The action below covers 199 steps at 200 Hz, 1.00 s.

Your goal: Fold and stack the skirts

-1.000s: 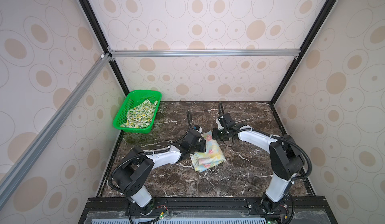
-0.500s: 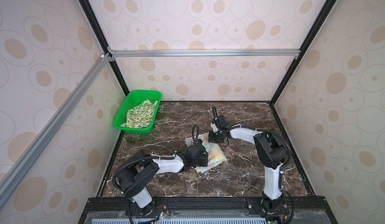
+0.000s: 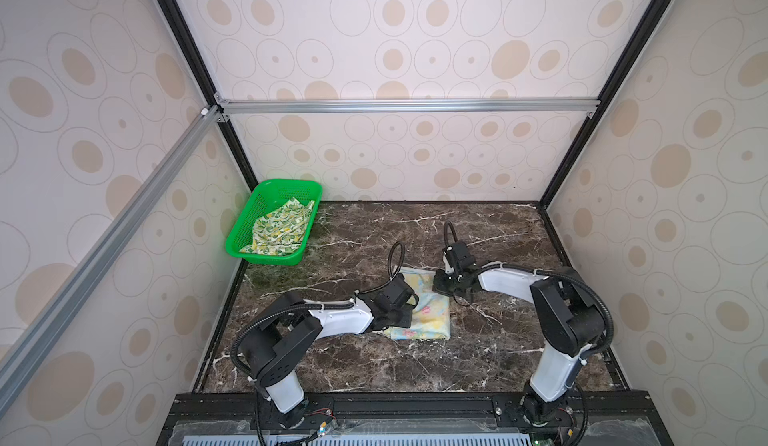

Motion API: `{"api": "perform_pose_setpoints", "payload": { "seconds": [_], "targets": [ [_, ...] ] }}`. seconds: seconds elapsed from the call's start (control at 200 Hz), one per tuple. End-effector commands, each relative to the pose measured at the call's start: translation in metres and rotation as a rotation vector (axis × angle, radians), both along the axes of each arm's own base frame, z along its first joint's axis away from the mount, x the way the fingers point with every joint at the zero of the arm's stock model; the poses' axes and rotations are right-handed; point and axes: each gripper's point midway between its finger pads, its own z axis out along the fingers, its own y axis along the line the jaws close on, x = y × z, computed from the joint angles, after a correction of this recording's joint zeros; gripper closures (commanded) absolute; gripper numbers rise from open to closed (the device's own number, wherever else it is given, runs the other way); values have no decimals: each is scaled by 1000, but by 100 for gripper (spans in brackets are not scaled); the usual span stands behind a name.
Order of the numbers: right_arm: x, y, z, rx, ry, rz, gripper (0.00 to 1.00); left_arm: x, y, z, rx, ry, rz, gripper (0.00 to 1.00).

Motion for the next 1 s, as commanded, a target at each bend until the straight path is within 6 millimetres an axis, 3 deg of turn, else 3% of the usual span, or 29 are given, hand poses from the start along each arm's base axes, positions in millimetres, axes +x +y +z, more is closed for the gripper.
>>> {"api": "perform_pose_setpoints", "payload": {
  "seconds": [0.0,0.17,0.31,0.435,0.54,0.66,0.79,0.99],
  "targets": [
    [-24,-20,-1,-17,28,-108,100,20,26,-5,110,-25,21,100],
    [-63,-16,7,1,23,-126,100,58,36,18,111,-107,50,100],
    [-74,-7,30,33,-26,-97,100,68,16,46,16,-171,13,100],
    [-66,-8,59,12,-126,-28,100,53,0,63,-62,-186,-12,100],
    [-57,-8,63,-22,-146,24,100,31,-16,70,-112,-168,-45,100],
    [-48,-1,51,-7,-113,79,100,5,-28,68,-198,-117,-47,100],
    [-39,8,32,23,-60,108,100,-23,-36,53,-256,-48,-48,100],
    [-35,8,6,8,-9,101,100,-39,-26,24,-232,15,-10,100]
  ]
}}
